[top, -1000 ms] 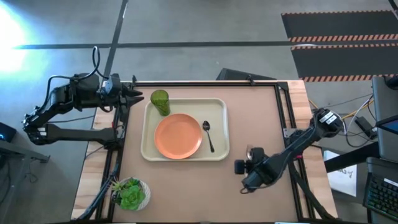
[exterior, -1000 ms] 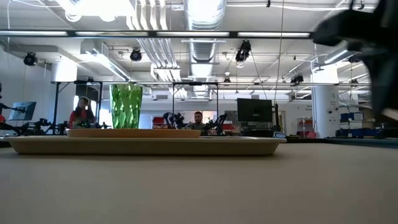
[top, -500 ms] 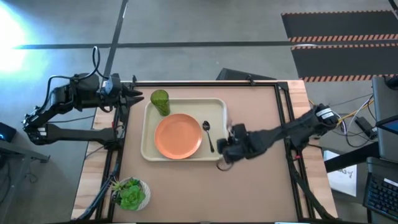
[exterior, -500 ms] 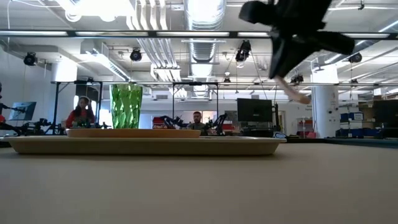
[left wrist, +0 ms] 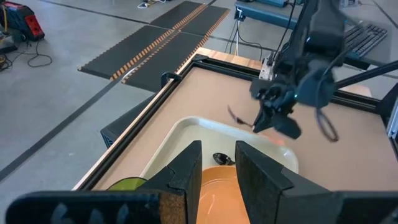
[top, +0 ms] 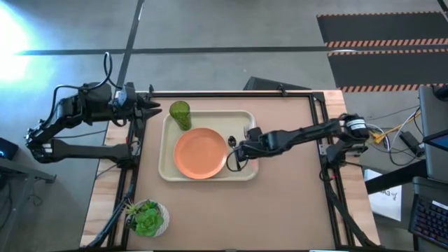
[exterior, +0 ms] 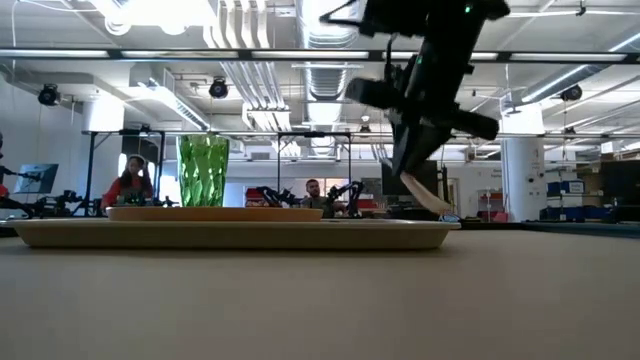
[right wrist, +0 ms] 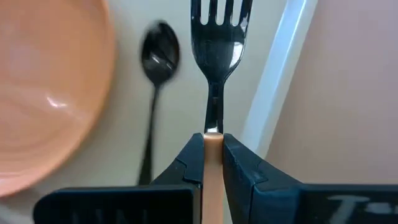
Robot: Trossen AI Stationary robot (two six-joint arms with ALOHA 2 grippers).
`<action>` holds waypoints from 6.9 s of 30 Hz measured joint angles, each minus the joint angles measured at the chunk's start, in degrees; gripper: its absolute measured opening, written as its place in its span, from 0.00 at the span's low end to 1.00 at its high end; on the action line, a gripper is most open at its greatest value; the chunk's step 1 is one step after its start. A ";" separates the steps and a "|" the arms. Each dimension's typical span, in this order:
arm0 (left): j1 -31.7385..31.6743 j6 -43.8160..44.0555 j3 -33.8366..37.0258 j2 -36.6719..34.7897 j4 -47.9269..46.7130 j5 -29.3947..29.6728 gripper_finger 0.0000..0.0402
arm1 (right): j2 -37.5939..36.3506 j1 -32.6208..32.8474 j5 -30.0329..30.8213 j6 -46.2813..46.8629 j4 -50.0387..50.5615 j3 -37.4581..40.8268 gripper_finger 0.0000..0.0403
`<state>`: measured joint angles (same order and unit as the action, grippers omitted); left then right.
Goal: Pick and place plate/cup/fork/spoon on tray
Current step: Put the orange fork on the white serving tray to the right of the black spoon, then adjust the black spoon on the white serving tray
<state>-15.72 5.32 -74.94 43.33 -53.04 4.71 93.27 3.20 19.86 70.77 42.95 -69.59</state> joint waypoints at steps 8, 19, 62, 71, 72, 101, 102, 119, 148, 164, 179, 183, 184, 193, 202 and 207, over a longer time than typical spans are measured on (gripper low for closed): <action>0.02 -0.07 0.00 0.02 0.00 0.01 0.20 | 7.12 -1.01 -6.12 0.14 -6.50 1.94 0.05; 0.01 -0.07 0.02 0.02 -0.23 0.00 0.20 | 10.68 -2.11 -6.68 -0.49 -16.01 2.91 0.04; -0.01 -0.22 0.02 0.00 -0.42 0.00 0.20 | 10.43 -4.31 3.23 11.09 -14.57 5.44 0.06; 0.00 -0.24 0.02 0.02 -0.40 0.00 0.20 | 10.43 -1.30 3.82 17.23 -14.70 6.10 0.06; 0.01 -0.24 0.02 0.02 -0.42 0.00 0.20 | 10.43 -0.90 4.01 17.79 -14.70 6.11 0.06; 0.00 -0.11 0.02 0.02 -0.41 0.00 0.20 | 10.67 0.55 5.90 15.21 -14.64 4.44 0.13; 0.02 -0.11 0.02 0.02 -0.40 0.00 0.20 | 10.67 0.55 6.22 14.89 -14.61 4.15 0.13; 0.02 0.04 0.02 0.02 -0.41 0.00 0.20 | 10.58 0.52 8.69 20.65 -9.97 3.46 0.13; 0.00 -0.20 0.02 -0.02 -0.44 -0.02 0.20 | 12.04 1.05 8.12 19.40 -12.21 3.31 0.13; 0.00 -0.18 0.02 -0.02 -0.44 -0.02 0.20 | 11.96 1.05 8.65 18.66 -12.23 3.33 0.26; 0.02 -0.17 0.02 0.02 -0.44 -0.02 0.20 | 10.86 1.05 10.23 12.08 -12.20 -1.06 0.34; 0.01 -0.17 0.02 -0.01 -0.44 -0.02 0.20 | 10.86 1.07 10.18 7.53 -11.87 -4.16 0.32; -0.01 -0.17 0.02 -0.02 -0.44 0.00 0.20 | 10.84 1.07 10.14 7.07 -11.84 -4.60 0.31; 0.00 -0.17 0.02 -0.02 -0.44 -0.01 0.20 | 11.14 1.95 4.10 5.74 -11.73 -5.04 0.18; 0.01 -0.18 0.02 -0.02 -0.42 -0.02 0.20 | 12.61 2.82 3.69 5.16 -11.75 -5.02 0.29; 0.02 -0.17 0.02 -0.02 -0.42 -0.01 0.20 | 13.38 2.82 3.54 5.21 -12.11 -5.02 0.34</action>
<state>-15.70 5.15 -74.91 43.31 -53.45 4.70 106.65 6.02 23.40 75.99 30.83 -74.61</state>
